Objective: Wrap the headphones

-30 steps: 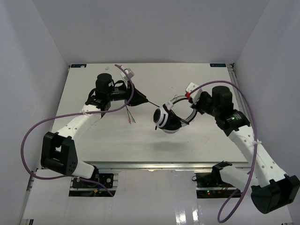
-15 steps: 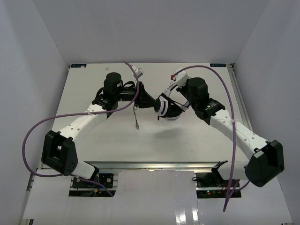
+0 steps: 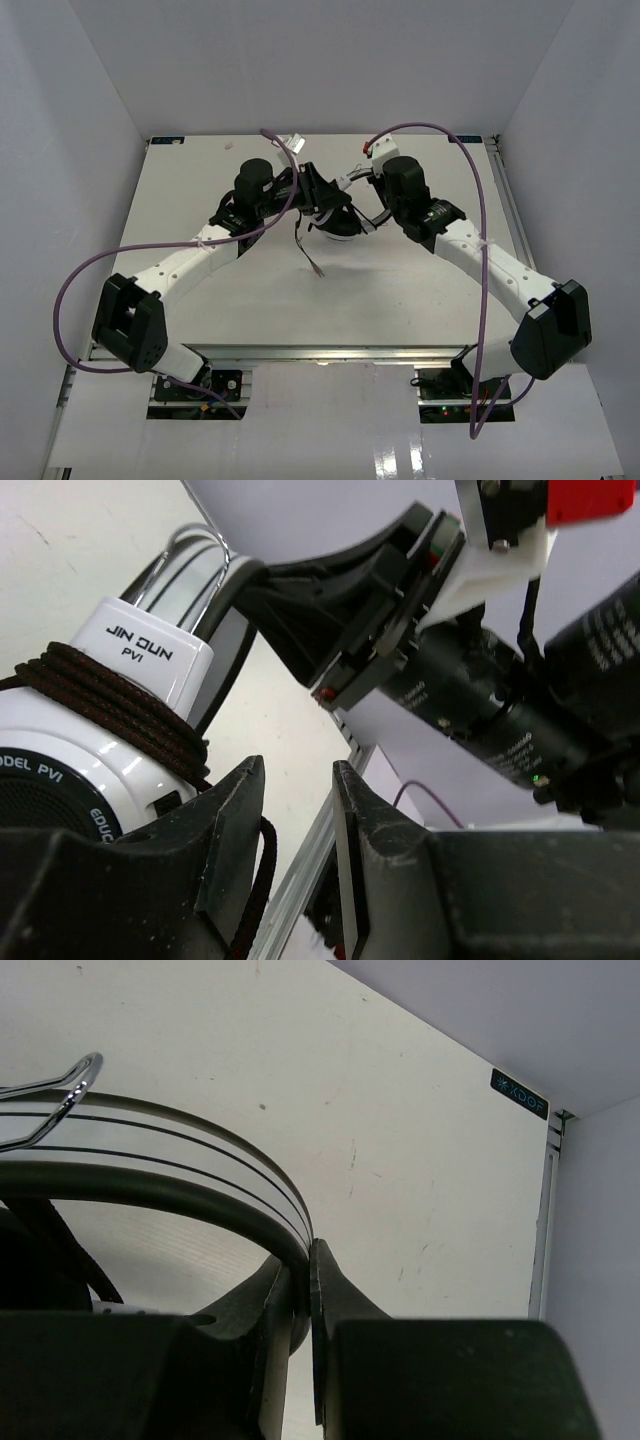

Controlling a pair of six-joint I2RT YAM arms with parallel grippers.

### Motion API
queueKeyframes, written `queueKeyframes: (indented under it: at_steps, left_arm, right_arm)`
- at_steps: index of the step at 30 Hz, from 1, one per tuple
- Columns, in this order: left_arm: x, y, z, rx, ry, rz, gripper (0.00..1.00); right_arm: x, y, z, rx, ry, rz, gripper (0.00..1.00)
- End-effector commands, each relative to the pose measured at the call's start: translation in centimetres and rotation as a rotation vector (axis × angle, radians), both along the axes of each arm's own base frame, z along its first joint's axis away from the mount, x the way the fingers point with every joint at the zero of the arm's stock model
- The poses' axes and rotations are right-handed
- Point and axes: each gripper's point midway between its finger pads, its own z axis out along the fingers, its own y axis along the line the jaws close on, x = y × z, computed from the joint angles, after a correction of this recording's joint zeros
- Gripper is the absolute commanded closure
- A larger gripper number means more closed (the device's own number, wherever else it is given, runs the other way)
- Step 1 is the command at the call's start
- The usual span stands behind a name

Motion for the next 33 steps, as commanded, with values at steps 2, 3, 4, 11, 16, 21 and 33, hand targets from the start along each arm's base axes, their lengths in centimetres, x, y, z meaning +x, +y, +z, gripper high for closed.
queueKeyframes:
  at_steps: [2, 3, 4, 11, 16, 21, 33]
  left_arm:
    - [-1.0, -1.1, 1.6, -0.033, 0.067, 0.053, 0.52]
    - [-1.3, -1.4, 1.2, -0.022, 0.071, 0.049, 0.51]
    - [-1.7, -1.6, 0.9, -0.010, 0.075, 0.044, 0.51]
    - [-3.7, -2.9, -1.2, 0.114, -0.020, 0.077, 0.41]
    - [-5.6, -3.8, -2.0, 0.182, -0.138, 0.115, 0.39]
    - [-7.4, -4.5, -5.5, 0.186, -0.153, 0.067, 0.39]
    - [-8.6, 5.0, -2.0, 0.293, -0.537, 0.292, 0.23]
  right_arm:
    - [2.3, 0.5, 5.1, 0.181, -0.138, -0.115, 0.92]
    - [2.5, 0.7, 5.0, 0.184, -0.130, -0.115, 0.92]
    - [2.7, 1.0, 5.0, 0.187, -0.123, -0.115, 0.92]
    - [4.0, 1.4, 6.1, 0.221, -0.106, -0.113, 0.92]
    - [4.8, 1.6, 5.7, 0.268, -0.051, -0.105, 0.92]
    - [4.2, 3.1, 6.2, 0.393, 0.033, 0.009, 0.92]
    - [4.6, 0.1, 10.8, 0.420, -0.097, 0.046, 0.92]
